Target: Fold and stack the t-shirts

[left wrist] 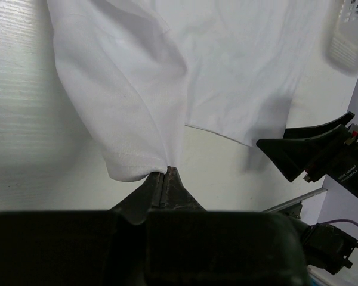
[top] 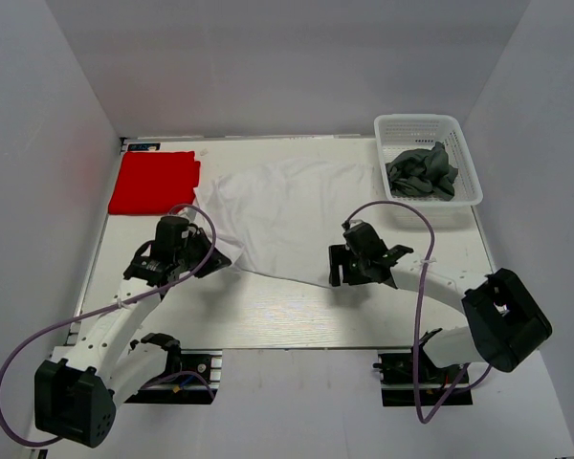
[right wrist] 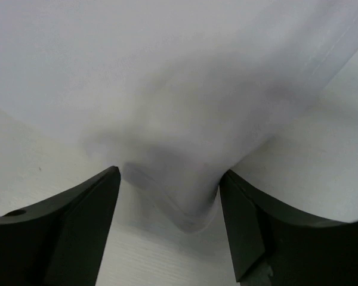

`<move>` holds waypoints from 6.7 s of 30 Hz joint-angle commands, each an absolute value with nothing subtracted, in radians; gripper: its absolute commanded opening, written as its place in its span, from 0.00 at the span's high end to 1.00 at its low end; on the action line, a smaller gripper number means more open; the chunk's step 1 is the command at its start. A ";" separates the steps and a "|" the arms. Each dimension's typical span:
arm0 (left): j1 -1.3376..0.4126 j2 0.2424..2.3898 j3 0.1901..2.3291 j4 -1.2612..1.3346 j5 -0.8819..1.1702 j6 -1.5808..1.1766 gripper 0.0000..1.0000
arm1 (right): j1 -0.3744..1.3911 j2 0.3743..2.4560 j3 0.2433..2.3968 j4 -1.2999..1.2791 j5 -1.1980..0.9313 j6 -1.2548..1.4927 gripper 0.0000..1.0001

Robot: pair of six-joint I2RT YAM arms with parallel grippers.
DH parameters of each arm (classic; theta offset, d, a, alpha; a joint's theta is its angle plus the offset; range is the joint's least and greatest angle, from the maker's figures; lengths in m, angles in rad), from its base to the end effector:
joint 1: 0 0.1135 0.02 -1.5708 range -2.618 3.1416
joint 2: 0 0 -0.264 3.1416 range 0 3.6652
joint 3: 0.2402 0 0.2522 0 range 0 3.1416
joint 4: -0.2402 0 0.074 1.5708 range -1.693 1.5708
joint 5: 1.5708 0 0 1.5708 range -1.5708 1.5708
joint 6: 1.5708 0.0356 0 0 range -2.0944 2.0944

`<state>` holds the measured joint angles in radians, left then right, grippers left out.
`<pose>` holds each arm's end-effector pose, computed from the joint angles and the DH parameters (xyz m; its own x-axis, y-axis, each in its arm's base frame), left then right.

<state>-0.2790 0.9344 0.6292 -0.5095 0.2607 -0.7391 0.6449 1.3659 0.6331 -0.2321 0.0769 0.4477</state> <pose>0.1793 -0.0609 0.2306 -0.8107 -0.4448 -0.3808 -0.1488 0.7855 -0.6008 0.2021 0.1486 0.1627 -0.8365 -0.0891 -0.5407 -0.2244 0.9559 0.1896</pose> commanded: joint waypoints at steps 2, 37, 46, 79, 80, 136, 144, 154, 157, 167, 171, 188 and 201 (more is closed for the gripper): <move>-0.284 0.916 0.670 -0.477 0.238 -0.758 1.00 | 0.661 1.385 0.634 -0.345 0.152 0.462 0.21; -0.275 0.870 1.304 -0.532 -0.278 -0.845 1.00 | 0.692 0.957 1.239 -0.161 0.609 0.045 1.00; -0.265 0.721 1.509 -0.518 -0.296 -0.784 1.00 | 0.695 0.902 1.620 -0.299 0.425 -0.115 1.00; -0.259 1.219 1.413 -0.437 -0.490 -0.741 1.00 | 0.621 1.126 1.113 -0.075 0.692 0.115 1.00; -0.259 1.282 1.395 -0.419 -0.511 -0.741 1.00 | 0.609 1.228 1.100 -0.036 0.680 0.120 1.00; -0.222 2.463 2.143 -0.621 -0.149 -0.419 0.00 | 0.367 2.167 1.583 -0.210 0.272 0.334 0.10; -0.213 2.357 2.130 -0.598 -0.058 -0.379 0.00 | 0.370 2.079 1.655 -0.195 0.227 0.253 0.10; -0.239 1.798 1.375 -0.588 0.035 -0.560 0.00 | 0.379 1.689 1.123 0.086 0.158 0.319 0.10; -0.250 1.553 1.026 -0.508 0.132 -0.646 0.00 | 0.379 1.658 1.078 0.081 0.178 0.345 0.10; -0.302 0.957 0.451 -0.701 0.313 -0.844 0.00 | 0.371 1.609 1.026 0.084 0.262 0.342 0.10; -0.311 0.927 0.440 -0.833 0.275 -0.853 0.08 | 0.365 1.595 0.983 0.100 0.253 0.353 0.10; -0.367 1.034 0.411 -0.824 0.288 -0.864 0.54 | 0.351 1.565 0.939 0.074 0.219 0.397 0.10; -0.387 0.985 0.607 -0.776 0.281 -0.749 1.00 | 0.351 1.250 0.669 -0.202 0.253 0.587 0.10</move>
